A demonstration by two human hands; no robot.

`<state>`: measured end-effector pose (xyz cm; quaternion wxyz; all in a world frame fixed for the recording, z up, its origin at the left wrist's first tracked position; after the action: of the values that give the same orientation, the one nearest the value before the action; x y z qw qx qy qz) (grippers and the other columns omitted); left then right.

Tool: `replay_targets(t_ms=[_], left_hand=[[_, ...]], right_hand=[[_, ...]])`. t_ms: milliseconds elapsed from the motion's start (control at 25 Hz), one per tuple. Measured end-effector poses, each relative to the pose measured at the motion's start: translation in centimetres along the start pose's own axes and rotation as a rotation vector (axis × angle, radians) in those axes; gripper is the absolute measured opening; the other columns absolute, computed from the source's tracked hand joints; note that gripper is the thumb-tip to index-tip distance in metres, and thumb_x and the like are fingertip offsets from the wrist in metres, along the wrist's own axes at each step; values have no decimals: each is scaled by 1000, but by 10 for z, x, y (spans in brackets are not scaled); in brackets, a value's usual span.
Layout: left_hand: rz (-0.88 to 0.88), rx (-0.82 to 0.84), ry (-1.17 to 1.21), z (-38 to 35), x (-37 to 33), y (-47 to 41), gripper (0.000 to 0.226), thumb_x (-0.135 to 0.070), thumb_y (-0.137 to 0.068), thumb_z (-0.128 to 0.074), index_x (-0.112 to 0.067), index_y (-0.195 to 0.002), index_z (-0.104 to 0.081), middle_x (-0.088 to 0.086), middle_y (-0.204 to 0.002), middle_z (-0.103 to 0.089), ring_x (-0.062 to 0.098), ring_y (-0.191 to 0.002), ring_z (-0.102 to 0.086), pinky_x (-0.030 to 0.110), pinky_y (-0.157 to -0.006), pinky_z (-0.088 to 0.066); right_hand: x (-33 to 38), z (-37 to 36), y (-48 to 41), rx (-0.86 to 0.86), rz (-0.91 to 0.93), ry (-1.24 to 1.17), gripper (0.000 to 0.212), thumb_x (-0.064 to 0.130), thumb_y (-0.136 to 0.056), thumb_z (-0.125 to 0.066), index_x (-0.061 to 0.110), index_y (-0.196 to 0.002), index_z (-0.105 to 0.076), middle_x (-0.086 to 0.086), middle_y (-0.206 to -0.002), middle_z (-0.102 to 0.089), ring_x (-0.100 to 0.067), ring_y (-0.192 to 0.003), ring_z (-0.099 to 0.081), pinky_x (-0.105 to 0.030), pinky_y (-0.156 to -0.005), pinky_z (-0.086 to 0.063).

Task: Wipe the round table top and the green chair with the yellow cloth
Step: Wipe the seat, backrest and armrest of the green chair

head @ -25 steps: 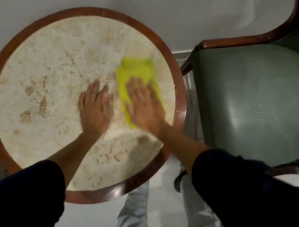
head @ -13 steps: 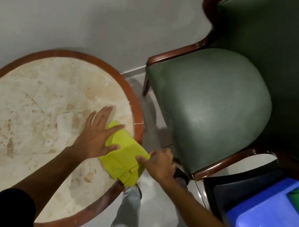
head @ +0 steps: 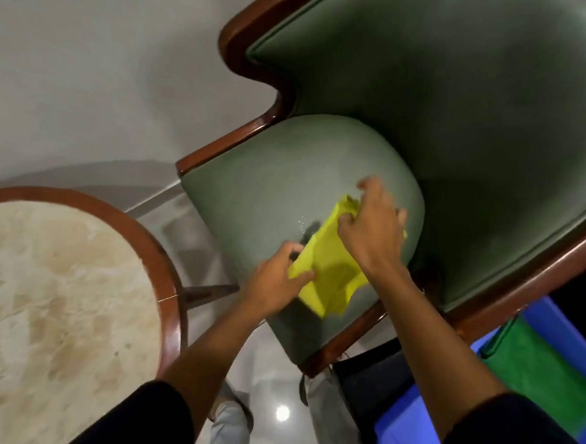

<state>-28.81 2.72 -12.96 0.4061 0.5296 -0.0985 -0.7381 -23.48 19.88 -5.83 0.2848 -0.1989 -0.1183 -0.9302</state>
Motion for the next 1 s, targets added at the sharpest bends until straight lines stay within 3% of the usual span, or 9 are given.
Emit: replay_targets(t_ms=[120,240,320,480,640,720,840,920,1000], left_hand=[[-117,-220,-377,22,-5,-33,51,-40,-92,-55,-23,-139,-44,8,-141,-54,27,-136,-45,46,-113,-34],[-311,-299,-702,56,12,-45,46,-39,-97,-41,-20,-139,-46,8,-150,-46,25,-145,-33,49,-117,-25],[-358,-281,-893,84,40,-49,50,-42,-98,-32,-17,-137,-50,11,-152,-43,28,-146,-31,53,-118,-24],[-203,-260,-1016,165,136,-41,62,-56,-94,-23,-19,-141,-43,14,-159,-30,30,-150,-20,59,-117,-15],[-137,-299,-949,175,179,-32,68,-63,-90,-26,-18,-136,-48,18,-152,-40,32,-145,-30,53,-118,-16],[-165,-354,-904,175,178,-35,64,-61,-91,-28,-18,-134,-50,16,-149,-45,31,-142,-36,49,-119,-17],[-182,-382,-902,178,180,-32,61,-57,-92,-29,-17,-132,-52,15,-146,-49,30,-137,-41,48,-118,-19],[-185,-406,-894,177,179,-31,59,-55,-94,-30,-17,-133,-52,15,-145,-49,29,-136,-42,47,-117,-20],[-196,-399,-884,175,179,-32,58,-55,-95,-30,-18,-133,-51,15,-144,-50,28,-136,-42,47,-117,-20]], right_hand=[[-18,-27,-12,-87,-90,59,61,19,-82,-60,13,-139,-39,-12,-147,-40,-30,-141,-30,-46,-116,-24],[-36,-82,2,-46,-275,50,70,42,-94,-46,5,-150,-25,-17,-161,-19,-30,-151,-11,-50,-122,-11],[-42,-109,-7,-1,-282,62,79,54,-96,-36,4,-153,-14,-17,-163,-9,-29,-152,-4,-51,-123,-7],[-88,-106,-54,-72,-269,191,68,44,-101,-29,5,-154,-12,-15,-164,-9,-27,-152,-7,-51,-123,-5],[-113,-93,-66,-123,-405,151,63,38,-102,-29,4,-153,-14,-19,-163,-10,-31,-151,-7,-54,-121,-9],[-70,-123,-40,-52,-291,230,67,47,-100,-30,9,-154,-18,-21,-162,-10,-34,-151,-7,-55,-122,-6],[39,-188,12,64,73,307,63,50,-99,-28,19,-153,-22,-17,-162,-15,-36,-150,-9,-55,-120,-6],[98,-225,31,121,350,368,60,43,-98,-34,20,-153,-24,-16,-162,-19,-38,-149,-13,-58,-120,-11],[110,-246,61,218,683,554,67,30,-93,-40,18,-154,-16,-14,-163,-15,-38,-150,-10,-59,-121,-10]])
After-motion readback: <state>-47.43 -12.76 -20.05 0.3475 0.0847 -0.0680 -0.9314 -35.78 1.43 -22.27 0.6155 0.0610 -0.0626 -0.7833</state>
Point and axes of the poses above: each hand's wrist, its own y-axis away from the middle knuckle, its own z-axis out of the back of the hand, x = y × z, the point moved 6 cm from there along -y, towards the middle knuckle
